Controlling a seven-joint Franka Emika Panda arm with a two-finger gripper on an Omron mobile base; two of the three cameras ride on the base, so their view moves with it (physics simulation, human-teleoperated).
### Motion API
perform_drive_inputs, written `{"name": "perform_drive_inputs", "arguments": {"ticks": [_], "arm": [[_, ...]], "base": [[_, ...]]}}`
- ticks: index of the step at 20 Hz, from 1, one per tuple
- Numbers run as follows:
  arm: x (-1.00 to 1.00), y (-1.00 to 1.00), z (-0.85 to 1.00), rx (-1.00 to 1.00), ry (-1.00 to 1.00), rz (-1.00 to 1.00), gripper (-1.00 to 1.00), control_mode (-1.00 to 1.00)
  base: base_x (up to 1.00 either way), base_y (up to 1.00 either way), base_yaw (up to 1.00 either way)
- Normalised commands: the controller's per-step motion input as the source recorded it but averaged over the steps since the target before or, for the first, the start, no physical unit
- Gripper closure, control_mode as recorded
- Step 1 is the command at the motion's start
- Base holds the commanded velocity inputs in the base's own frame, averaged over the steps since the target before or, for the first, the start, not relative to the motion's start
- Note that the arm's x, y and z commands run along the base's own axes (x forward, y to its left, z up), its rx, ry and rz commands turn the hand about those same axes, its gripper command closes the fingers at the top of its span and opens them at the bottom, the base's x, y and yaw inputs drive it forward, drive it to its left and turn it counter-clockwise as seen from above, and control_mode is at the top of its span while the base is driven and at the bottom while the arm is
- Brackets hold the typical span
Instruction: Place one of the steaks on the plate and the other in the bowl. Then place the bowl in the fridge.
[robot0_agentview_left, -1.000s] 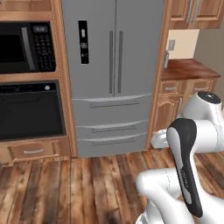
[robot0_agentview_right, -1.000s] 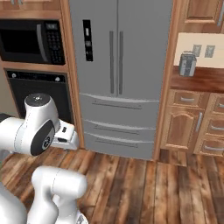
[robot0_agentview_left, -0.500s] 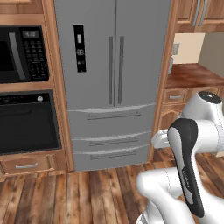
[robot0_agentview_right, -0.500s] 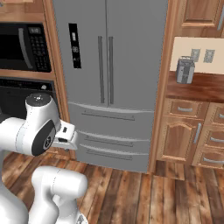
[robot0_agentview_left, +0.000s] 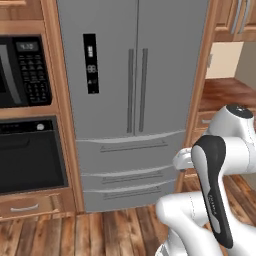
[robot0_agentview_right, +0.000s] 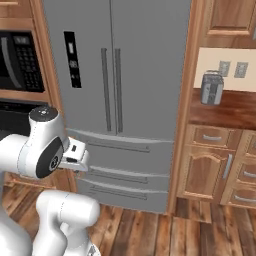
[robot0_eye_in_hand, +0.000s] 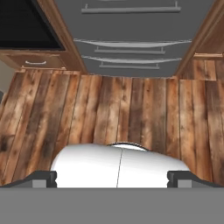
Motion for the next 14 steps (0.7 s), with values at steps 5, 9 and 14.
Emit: {"name": "perform_drive_inputs", "arguments": {"ticks": [5, 9, 14], "arm": [[0.0, 0.0, 0.0, 0.0, 0.0, 0.0, -1.0, 1.0], [0.0, 0.0, 0.0, 0.0, 0.0, 0.0, -1.0, 1.0], [0.0, 0.0, 0.0, 0.0, 0.0, 0.0, -1.0, 1.0]], "base": [[0.45, 0.0, -0.1], [0.36, 0.0, -0.24], [0.41, 0.0, -0.22]]}}
